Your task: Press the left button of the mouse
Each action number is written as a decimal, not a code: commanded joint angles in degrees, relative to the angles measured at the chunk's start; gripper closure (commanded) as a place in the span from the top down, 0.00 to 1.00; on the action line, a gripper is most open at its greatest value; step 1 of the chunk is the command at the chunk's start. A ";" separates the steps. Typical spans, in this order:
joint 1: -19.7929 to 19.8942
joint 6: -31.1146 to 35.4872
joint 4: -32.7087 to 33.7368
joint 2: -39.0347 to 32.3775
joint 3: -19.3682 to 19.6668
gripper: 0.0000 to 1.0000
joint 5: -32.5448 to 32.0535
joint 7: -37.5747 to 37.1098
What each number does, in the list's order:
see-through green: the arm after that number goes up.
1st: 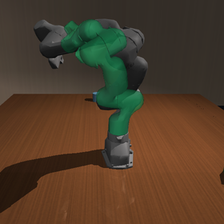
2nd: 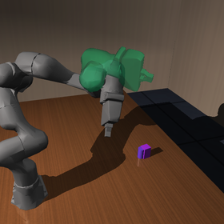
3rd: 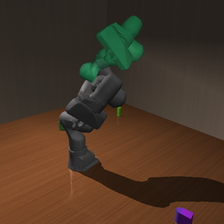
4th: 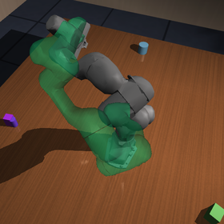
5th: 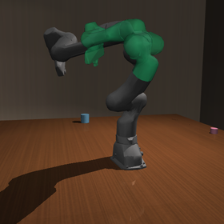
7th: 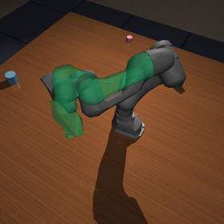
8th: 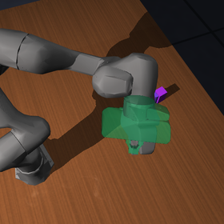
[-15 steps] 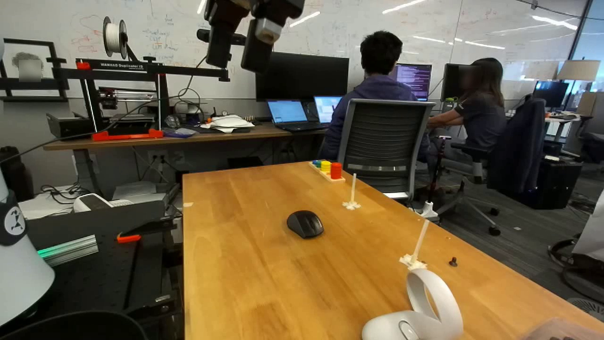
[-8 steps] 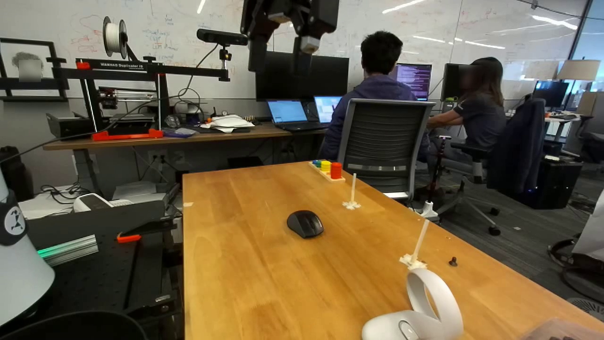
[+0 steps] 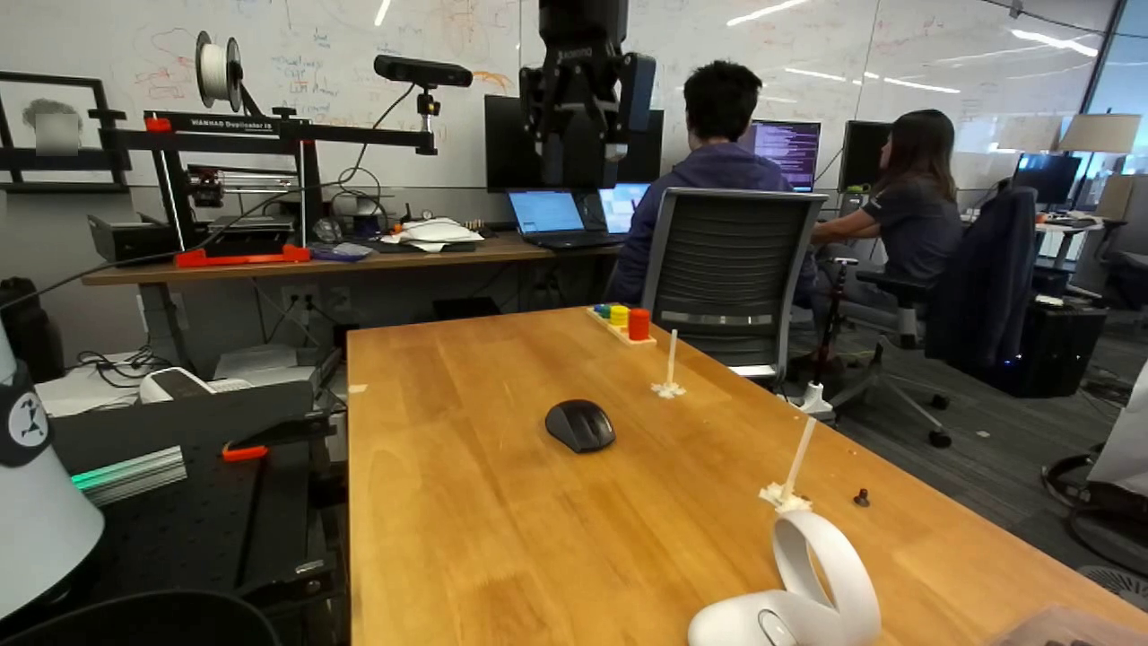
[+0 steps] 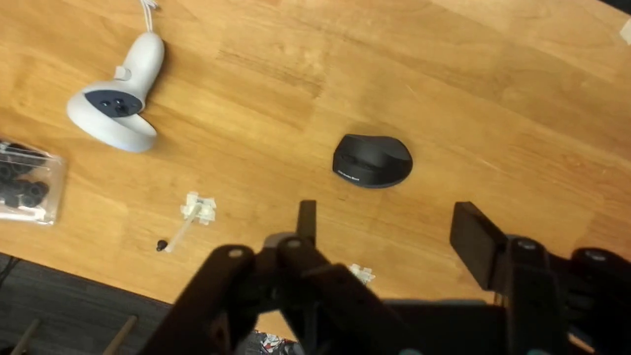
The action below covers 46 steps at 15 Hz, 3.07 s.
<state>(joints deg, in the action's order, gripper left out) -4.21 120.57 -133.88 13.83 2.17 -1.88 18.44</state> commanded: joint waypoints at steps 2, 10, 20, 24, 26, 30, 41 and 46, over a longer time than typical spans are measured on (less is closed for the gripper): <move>0.16 6.55 5.10 -10.00 -2.89 0.33 -1.16 -5.13; 0.17 10.62 10.37 -22.58 -4.08 0.02 -5.01 -10.73; -1.42 10.75 15.76 -35.04 -3.33 0.04 -12.06 -16.36; -2.68 10.61 17.82 -39.17 -3.07 0.05 -14.31 -18.01; -3.33 10.51 18.85 -40.89 -3.03 0.04 -15.15 -18.64; -4.21 9.89 20.97 -43.95 -3.08 0.05 -14.95 -18.87; -3.85 6.78 24.63 -49.46 -2.64 0.05 -13.31 -18.77; -3.33 5.41 25.31 -50.58 -2.78 0.05 -12.53 -19.04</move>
<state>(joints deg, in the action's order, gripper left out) -7.62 128.25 -110.79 -35.28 -0.72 -15.36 0.06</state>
